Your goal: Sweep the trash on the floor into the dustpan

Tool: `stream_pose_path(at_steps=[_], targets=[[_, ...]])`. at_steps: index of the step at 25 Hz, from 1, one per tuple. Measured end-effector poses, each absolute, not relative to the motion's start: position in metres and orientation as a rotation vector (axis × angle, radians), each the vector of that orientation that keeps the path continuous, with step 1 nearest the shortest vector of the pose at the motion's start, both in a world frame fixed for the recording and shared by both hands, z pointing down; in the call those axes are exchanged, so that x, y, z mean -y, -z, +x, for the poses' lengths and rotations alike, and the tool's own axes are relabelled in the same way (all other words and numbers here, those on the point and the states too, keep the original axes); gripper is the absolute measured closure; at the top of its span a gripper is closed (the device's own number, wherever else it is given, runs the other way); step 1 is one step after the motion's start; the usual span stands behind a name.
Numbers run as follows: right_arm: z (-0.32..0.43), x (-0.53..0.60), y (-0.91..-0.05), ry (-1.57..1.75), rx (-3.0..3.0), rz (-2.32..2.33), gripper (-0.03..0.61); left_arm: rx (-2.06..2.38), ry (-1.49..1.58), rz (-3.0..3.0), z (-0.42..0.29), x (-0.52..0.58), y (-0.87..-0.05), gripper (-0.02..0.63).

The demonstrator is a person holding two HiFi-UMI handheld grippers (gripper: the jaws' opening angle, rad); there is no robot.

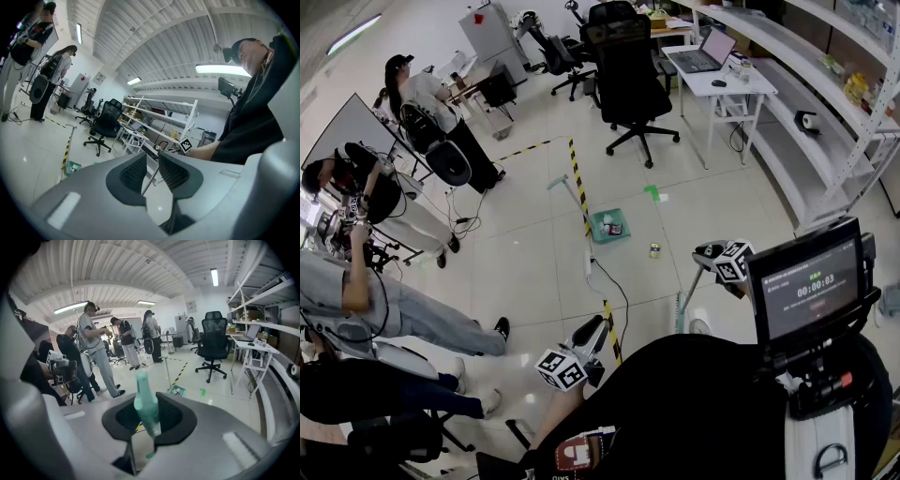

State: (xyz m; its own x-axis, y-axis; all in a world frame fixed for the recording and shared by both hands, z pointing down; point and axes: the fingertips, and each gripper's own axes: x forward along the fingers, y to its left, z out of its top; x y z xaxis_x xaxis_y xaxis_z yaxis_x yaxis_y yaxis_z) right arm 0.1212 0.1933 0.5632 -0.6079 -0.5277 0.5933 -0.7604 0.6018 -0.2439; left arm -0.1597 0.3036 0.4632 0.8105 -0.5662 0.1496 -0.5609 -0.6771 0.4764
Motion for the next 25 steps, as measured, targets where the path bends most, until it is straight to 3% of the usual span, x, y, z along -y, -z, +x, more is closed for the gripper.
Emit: stream_pose_path(at_steps=[15,25], targets=[[0.216,-0.044,-0.595,-0.742,2.44,0.839,0.52,0.979,0.004,2.433,-0.011,-0.158,-0.459,0.531],[0.278,0.034,-0.609,-0.889,2.401,1.054,0.522,0.901,-0.05,2.448,0.03,-0.088,-0.461,0.531]])
